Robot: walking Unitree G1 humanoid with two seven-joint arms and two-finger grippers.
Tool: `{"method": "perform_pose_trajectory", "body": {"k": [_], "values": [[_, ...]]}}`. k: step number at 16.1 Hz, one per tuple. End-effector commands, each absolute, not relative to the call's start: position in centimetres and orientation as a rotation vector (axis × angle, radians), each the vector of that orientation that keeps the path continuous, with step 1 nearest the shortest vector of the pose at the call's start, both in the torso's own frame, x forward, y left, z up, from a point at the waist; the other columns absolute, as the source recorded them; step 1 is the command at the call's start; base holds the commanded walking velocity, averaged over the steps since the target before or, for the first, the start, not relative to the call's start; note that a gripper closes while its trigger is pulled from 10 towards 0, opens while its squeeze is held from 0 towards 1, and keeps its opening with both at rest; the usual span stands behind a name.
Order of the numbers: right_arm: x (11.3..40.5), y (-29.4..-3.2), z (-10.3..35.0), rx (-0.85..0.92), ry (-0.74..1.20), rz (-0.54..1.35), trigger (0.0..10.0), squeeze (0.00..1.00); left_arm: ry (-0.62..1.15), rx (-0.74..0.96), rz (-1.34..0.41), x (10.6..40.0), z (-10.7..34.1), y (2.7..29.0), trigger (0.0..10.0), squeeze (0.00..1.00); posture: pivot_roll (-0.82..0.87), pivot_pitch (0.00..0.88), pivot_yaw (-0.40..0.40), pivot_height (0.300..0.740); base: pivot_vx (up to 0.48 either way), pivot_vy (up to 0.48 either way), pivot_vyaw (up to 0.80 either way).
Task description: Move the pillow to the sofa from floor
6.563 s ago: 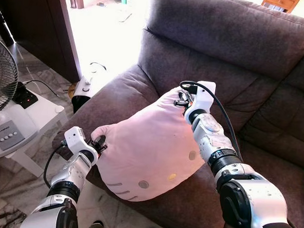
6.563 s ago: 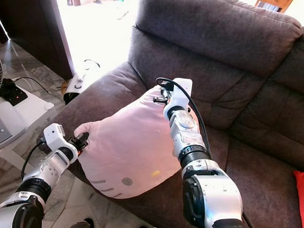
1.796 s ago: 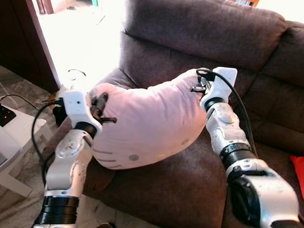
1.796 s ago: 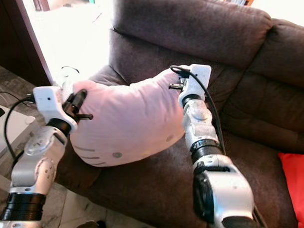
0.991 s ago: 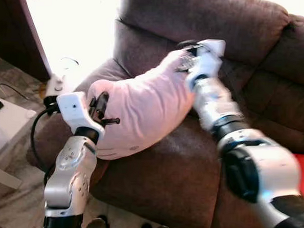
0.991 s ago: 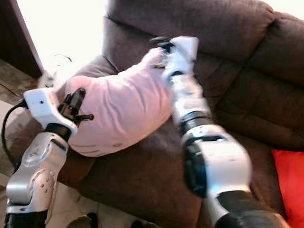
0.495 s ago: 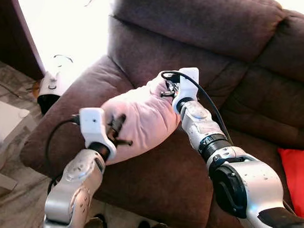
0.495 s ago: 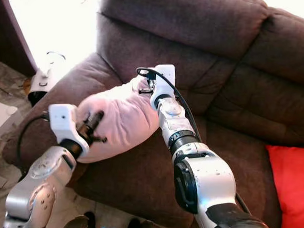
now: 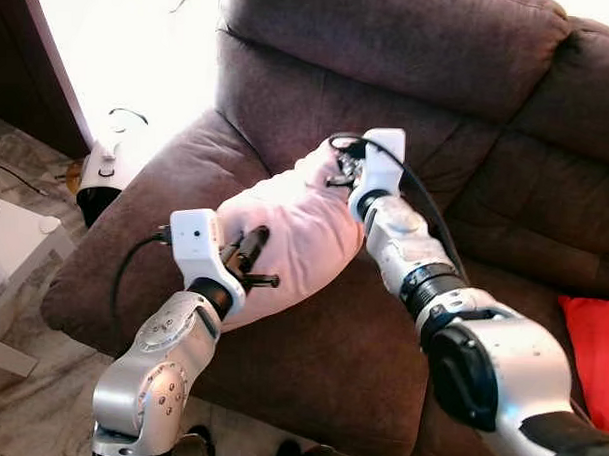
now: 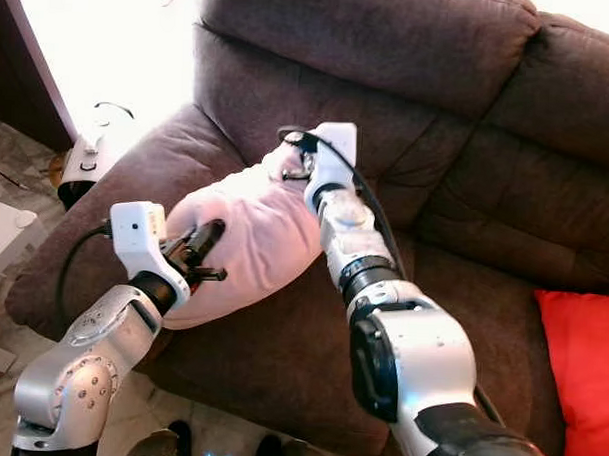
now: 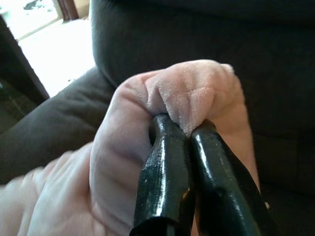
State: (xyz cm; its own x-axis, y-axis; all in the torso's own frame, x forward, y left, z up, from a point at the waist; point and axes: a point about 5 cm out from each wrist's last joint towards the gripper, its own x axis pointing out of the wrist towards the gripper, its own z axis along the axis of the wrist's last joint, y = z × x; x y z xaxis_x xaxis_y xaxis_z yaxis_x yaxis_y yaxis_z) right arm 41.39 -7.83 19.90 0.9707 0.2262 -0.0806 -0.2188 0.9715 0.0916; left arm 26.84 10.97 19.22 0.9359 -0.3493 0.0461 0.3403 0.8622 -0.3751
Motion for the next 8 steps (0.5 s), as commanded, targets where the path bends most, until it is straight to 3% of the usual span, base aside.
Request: {"method": "perform_pose_trajectory", "body": {"k": [1,5,8], "values": [[41.5,-6.8,21.2,0.094,0.066,0.260,10.0,0.00,-0.086,-0.438,-0.539,25.9,22.2,8.7,10.0,0.00,0.30,0.217,-0.206,0.740,0.000,0.000,0.00],[41.7,-6.2,22.6,0.131,0.028,0.263,10.0,0.00,-0.092,-0.539,-0.509,25.9,22.8,9.3,10.0,0.00,0.31,0.219,-0.208,0.740,0.000,0.000,0.00],[41.3,-5.1,21.6,0.123,0.058,0.295,10.0,0.00,-0.045,-0.520,-0.469,25.8,21.9,9.8,10.0,0.00,0.32,0.223,-0.209,0.740,0.000,0.000,0.00]]}}
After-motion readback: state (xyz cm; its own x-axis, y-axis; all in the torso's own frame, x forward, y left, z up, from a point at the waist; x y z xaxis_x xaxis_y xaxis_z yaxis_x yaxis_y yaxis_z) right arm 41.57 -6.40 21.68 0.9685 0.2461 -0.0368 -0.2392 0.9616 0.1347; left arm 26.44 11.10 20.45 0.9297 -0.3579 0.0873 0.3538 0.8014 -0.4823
